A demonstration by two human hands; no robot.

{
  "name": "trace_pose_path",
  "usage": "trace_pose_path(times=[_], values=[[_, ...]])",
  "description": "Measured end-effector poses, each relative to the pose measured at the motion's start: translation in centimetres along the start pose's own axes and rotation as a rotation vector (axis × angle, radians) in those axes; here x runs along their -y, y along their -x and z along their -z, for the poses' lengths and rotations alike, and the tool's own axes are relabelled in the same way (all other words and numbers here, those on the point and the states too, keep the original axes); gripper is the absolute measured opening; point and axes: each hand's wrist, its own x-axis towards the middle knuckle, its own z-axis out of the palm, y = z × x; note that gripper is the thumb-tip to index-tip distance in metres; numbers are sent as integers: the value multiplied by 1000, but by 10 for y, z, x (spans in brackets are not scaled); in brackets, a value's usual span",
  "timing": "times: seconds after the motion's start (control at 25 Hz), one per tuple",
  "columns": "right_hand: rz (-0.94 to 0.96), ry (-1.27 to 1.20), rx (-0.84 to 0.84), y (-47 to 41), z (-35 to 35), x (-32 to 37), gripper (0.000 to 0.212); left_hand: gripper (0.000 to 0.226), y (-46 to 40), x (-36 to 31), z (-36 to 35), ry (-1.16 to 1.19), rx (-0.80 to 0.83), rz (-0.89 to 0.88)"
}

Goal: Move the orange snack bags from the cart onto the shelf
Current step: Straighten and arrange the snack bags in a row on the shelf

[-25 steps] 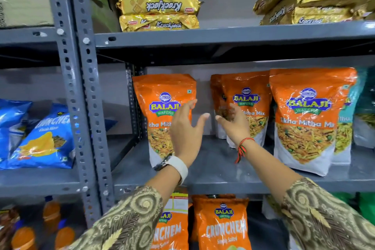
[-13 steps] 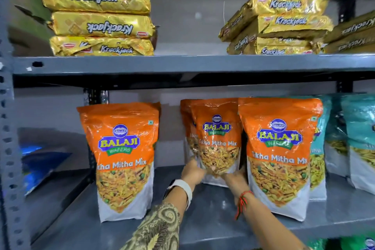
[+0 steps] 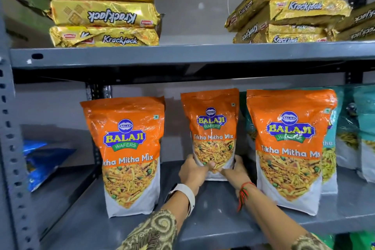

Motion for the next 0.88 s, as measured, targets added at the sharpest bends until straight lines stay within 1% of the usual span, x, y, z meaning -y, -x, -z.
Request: trace_pose_path(times=[0.12,0.24,0.48,0.6,0.68,0.76,0.8,0.88], values=[[17,18,77,1,-4,2,66,63,5,9,9,-42,-55,-12],[25,49,109,1,-4,-1,66,65,6,13,9,-59,-62,-37],[22,80,105,-8,-1,-5,69,65,6,9,3,-115,-47,-50],[31,109,115,-5,-1,-2,70,66,6,11,7,-126,-13,-51],[49,127,114,-2,0,2,78,62,9,12,13,-122,-15,-56],[70,142,114,6,2,5,86,53,16,9,21,-108,-26,-80],[85,132,113,11,3,9,86,49,21,5,25,-96,-30,-101],[138,89,96,26,8,20,79,47,30,-8,33,-32,-43,-142]])
